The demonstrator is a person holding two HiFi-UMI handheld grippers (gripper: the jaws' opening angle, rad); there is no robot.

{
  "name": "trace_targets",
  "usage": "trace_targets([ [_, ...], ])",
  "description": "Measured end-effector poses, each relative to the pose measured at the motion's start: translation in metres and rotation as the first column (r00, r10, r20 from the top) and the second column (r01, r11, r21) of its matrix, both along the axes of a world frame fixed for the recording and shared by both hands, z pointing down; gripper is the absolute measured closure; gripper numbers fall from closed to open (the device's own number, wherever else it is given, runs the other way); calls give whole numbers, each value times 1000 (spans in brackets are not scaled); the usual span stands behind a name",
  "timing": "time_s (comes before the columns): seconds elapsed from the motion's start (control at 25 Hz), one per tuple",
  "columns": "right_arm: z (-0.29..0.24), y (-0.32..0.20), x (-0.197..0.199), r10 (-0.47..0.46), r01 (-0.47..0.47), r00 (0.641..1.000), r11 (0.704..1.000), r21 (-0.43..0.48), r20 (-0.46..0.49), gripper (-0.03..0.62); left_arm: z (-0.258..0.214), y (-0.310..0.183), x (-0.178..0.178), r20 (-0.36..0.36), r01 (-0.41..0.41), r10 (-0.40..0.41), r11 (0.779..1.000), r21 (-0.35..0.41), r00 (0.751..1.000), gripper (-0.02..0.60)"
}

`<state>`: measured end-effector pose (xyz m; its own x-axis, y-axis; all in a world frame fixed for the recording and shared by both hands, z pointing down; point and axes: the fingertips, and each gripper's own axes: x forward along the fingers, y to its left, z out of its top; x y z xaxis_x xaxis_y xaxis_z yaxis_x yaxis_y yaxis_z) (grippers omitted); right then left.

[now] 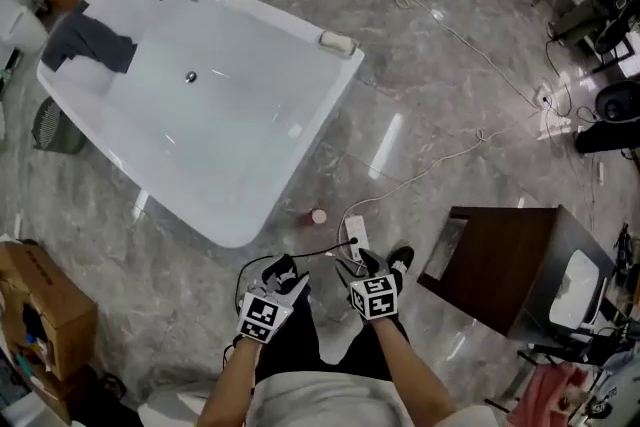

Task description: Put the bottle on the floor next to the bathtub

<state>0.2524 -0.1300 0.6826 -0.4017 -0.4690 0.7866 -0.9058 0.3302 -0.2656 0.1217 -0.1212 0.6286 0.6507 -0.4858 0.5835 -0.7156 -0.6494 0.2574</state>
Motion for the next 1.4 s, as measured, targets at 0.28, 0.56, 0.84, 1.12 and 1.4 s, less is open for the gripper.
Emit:
trace_targets([
  [0.28, -72, 33, -26, 55, -58, 998, 996, 61, 43, 321, -43, 17, -9, 16, -67, 67, 998, -8, 998, 279],
  [0.56, -131, 68, -13, 74, -85, 993, 990, 112, 95, 321, -87, 44, 9, 3, -1, 1, 1000, 19, 1000, 279],
  [0.84, -166, 128, 12, 3, -22, 993, 987, 161, 119, 321, -125, 89, 20, -94, 171, -168, 985, 29, 981, 279],
  [1.12, -178, 175, 40, 27, -57, 984, 984, 169, 176, 321, -146, 149, 43, -93, 222, -217, 974, 52, 972, 279],
  [1.4, -196, 192, 44, -36, -3, 985, 975, 222, 171, 321, -163, 169, 41, -102, 263, -254, 961, 88, 962, 279],
])
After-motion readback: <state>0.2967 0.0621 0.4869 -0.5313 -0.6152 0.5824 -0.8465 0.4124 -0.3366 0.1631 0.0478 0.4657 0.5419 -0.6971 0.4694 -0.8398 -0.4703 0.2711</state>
